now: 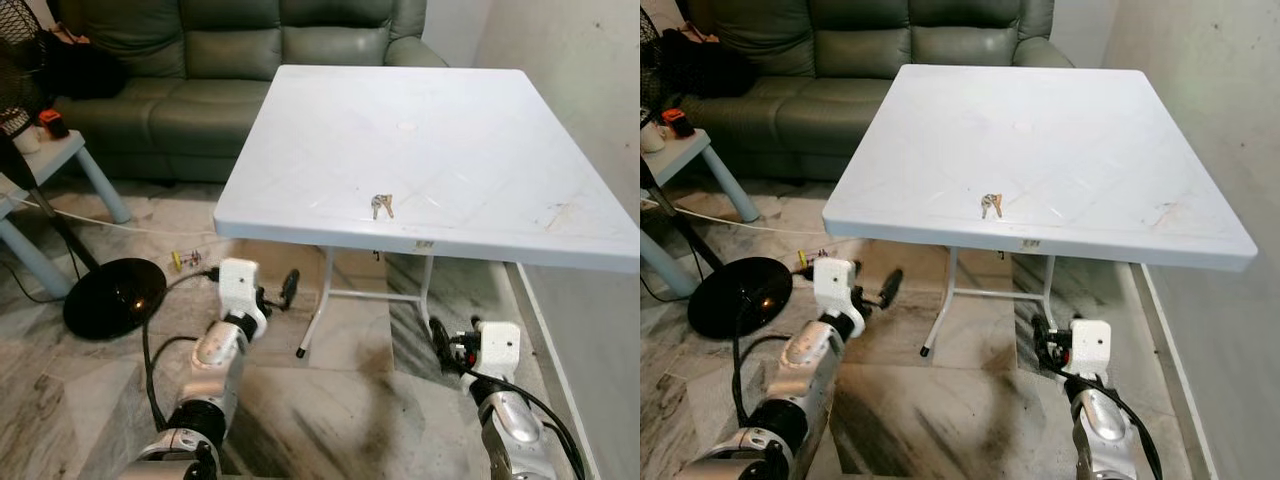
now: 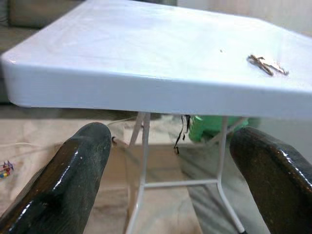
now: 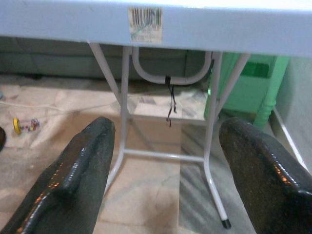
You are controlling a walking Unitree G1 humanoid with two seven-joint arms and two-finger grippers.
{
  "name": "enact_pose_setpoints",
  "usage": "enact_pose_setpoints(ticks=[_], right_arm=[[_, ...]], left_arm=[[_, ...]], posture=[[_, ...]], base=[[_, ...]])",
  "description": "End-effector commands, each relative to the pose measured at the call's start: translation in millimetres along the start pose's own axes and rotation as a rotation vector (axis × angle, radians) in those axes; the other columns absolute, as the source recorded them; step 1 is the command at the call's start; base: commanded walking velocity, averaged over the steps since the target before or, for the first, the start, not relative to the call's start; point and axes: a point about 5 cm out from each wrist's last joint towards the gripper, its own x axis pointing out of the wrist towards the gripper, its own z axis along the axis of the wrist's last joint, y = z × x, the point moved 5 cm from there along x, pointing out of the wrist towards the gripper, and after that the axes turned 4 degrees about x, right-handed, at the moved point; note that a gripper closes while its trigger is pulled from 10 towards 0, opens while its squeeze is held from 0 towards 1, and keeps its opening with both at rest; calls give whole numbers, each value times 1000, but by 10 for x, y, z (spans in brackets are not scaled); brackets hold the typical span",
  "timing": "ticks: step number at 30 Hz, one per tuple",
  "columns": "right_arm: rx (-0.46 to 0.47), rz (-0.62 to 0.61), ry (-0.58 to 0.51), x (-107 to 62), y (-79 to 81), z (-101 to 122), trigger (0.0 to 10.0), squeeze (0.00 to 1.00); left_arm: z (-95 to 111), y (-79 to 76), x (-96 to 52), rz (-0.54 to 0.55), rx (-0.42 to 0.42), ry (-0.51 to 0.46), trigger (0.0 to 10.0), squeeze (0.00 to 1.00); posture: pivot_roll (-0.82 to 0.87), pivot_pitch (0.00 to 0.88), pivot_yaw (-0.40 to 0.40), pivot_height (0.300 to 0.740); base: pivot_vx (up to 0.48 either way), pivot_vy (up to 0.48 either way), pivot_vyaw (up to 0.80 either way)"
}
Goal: Hang keys on a hook
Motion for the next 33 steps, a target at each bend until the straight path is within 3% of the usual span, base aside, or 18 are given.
enact_pose_setpoints(ticks=[1,4,5,6,7,9,15,25,26,33], right_arm=[[9,24,-62,-19,65,150,10000,0],[20,48,-103,-87,152,271,10000,0],[42,51,-123,-121,179,324,10000,635],[58,52,-133,-135,189,347,10000,635],[63,51,-148,-161,211,382,10000,1000],[79,56,-175,-237,284,465,10000,1000],[48,93,-193,-326,406,610,10000,1000],[5,106,-181,-283,395,809,10000,1000],[3,111,-180,-264,395,839,10000,0],[-34,107,-205,-201,390,1020,10000,0]], left_arm=[[37,51,-52,21,-32,-22,10000,0],[134,5,-133,7,-43,-71,10000,0],[151,-25,-171,8,-63,-77,10000,0],[158,-38,-186,8,-73,-79,10000,0],[181,-61,-220,6,-90,-91,10000,0],[237,-123,-316,-4,-95,-109,10000,0],[321,-161,-405,-12,-122,-90,10000,0],[444,-175,-386,-31,-86,-60,10000,0],[460,-179,-365,-32,-85,-57,10000,0],[484,-130,-330,-35,-53,-20,10000,0]], posture=[[104,33,6,740],[95,29,8,740],[94,29,9,740],[94,29,9,740],[92,26,9,740],[90,27,9,740],[94,26,7,740],[93,39,5,740],[93,47,3,740],[89,56,-1,740]], base=[[0,0,0],[0,0,0],[0,0,0],[0,0,0],[0,0,0],[0,0,0],[0,0,0],[0,0,0],[0,0,0],[0,0,0]])
